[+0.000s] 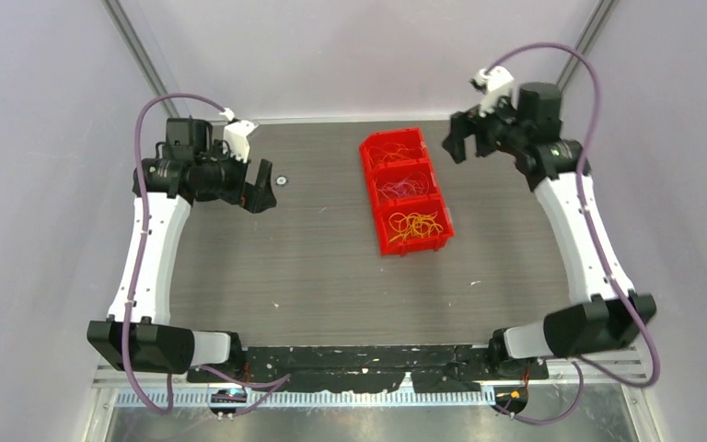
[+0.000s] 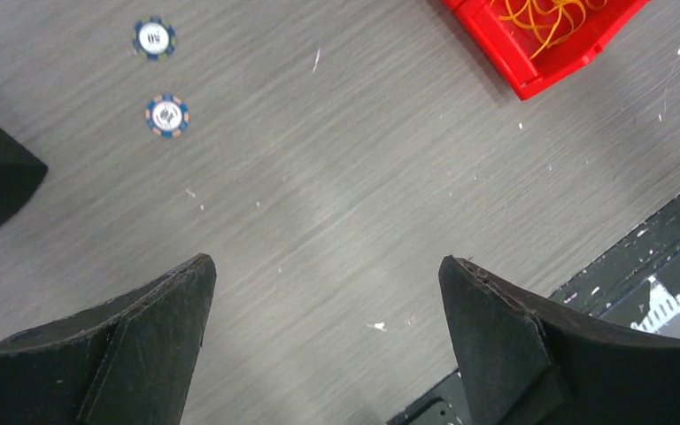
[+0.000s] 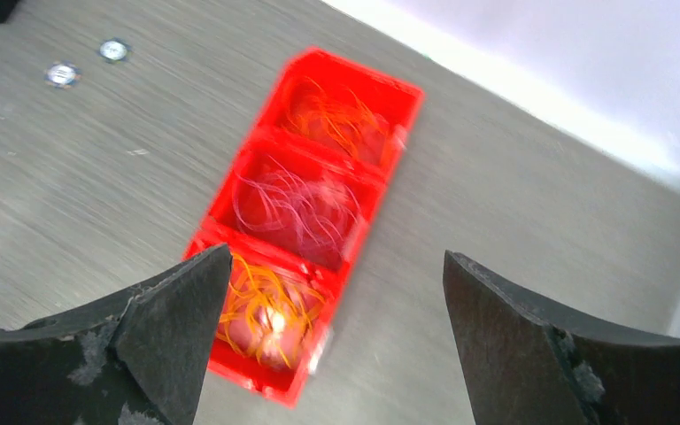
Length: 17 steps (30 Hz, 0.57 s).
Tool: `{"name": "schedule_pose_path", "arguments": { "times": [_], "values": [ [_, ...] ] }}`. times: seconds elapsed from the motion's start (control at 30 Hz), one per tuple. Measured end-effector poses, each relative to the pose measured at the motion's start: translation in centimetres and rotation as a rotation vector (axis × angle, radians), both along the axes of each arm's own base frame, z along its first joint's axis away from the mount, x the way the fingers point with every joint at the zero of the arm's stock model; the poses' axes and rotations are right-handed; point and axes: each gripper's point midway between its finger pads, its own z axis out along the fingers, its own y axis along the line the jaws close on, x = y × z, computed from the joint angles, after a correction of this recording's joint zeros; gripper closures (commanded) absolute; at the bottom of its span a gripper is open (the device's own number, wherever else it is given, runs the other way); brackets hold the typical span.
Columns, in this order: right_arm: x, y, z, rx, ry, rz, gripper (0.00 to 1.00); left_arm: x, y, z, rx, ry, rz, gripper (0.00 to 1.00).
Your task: Untangle the cables
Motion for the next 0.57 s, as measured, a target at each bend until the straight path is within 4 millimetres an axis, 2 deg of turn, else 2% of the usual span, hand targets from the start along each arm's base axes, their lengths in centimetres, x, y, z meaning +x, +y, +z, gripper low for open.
{"name": "schedule_pose_path", "arguments": {
  "times": [0.07, 0.1, 0.2, 0.33, 0.4, 0.47, 0.57],
  "values": [
    [-1.4, -3.3, -0.3, 0.029, -0.006, -0.095, 0.05, -0.3, 0.2, -0.5, 0.004, 0.029, 0.022, 0.01],
    [-2.3, -4.7, -1.1, 0.034, 0.004, -0.139, 0.05, -0.4, 0.3, -0.9, 0.008, 0.044, 0.034, 0.0],
    [-5.3, -7.6, -5.2, 0.035, 0.072, -0.227, 0.05, -0.9, 0.6, -2.7, 0.012, 0.104, 0.062, 0.01],
    [-9.8, -9.1, -12.1, 0.006, 0.207, -0.273, 0.05, -2.3, 0.9, -6.6, 0.025, 0.227, 0.102, 0.01],
    [-11.6, -9.2, -14.5, -0.011, 0.264, -0.274, 0.05, -2.9, 1.2, -8.3, 0.034, 0.277, 0.128, 0.0],
    [-13.2, -9.3, -16.0, -0.029, 0.303, -0.274, 0.05, -3.2, 1.4, -9.6, 0.043, 0.314, 0.151, 0.0],
    [-13.9, -9.6, -16.0, -0.05, 0.298, -0.278, 0.05, -3.2, 1.5, -10.4, 0.046, 0.323, 0.162, 0.0]
  ]
}}
